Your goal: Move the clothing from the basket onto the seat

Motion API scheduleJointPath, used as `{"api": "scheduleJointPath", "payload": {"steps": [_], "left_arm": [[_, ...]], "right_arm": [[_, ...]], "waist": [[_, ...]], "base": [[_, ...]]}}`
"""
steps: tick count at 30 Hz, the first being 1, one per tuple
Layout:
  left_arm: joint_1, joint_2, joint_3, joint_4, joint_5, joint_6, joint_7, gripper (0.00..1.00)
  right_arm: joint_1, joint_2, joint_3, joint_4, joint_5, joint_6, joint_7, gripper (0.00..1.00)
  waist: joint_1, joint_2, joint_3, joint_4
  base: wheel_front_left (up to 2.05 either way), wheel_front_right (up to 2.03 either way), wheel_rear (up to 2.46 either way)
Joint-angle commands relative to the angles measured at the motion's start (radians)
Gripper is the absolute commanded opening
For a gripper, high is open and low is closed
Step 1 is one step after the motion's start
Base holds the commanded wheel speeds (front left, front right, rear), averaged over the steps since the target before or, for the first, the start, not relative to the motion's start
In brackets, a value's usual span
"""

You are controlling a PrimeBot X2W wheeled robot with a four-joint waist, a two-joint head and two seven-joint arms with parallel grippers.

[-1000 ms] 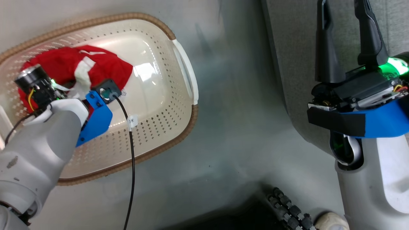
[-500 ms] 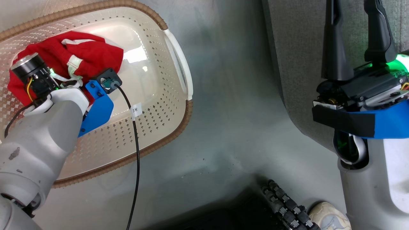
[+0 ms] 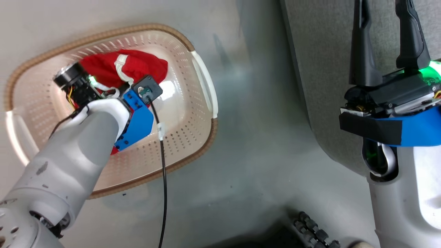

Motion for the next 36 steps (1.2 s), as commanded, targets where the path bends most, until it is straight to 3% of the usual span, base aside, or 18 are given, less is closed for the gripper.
{"api": "scheduleJointPath", "payload": {"steps": [1,10,19,24,36], "left_arm": [[0.016,-0.005,0.012,-0.009,-0.023,0.0,-0.039,0.0],[0.074,-0.079,0.067,0.003,-0.111,0.007,-0.218,0.0],[0.153,-0.133,0.123,-0.009,-0.18,0.021,-0.303,0.0],[0.194,-0.137,0.174,-0.077,-0.214,0.034,-0.313,0.0],[0.346,-0.074,0.358,-0.356,-0.199,0.084,-0.313,0.0]], "right_arm": [[0.016,0.002,-0.007,0.005,-0.013,0.0,0.0,1.0],[0.08,-0.011,-0.026,0.046,-0.042,0.0,0.0,1.0],[0.176,-0.036,-0.034,0.105,-0.046,0.0,0.0,1.0],[0.232,-0.044,-0.044,0.136,-0.046,0.0,0.0,1.0],[0.358,-0.038,-0.058,0.188,-0.042,0.0,0.0,1.0]], "waist": [[0.0,0.0,-0.056,0.034],[0.0,0.0,-0.235,0.099],[0.0,0.0,-0.433,0.151],[0.0,0.0,-0.537,0.175],[0.0,0.0,-0.743,0.218]], "base": [[0.0,0.0,0.0],[0.0,0.0,0.0],[0.0,0.0,0.0],[0.0,0.0,0.0],[0.0,0.0,0.0]]}}
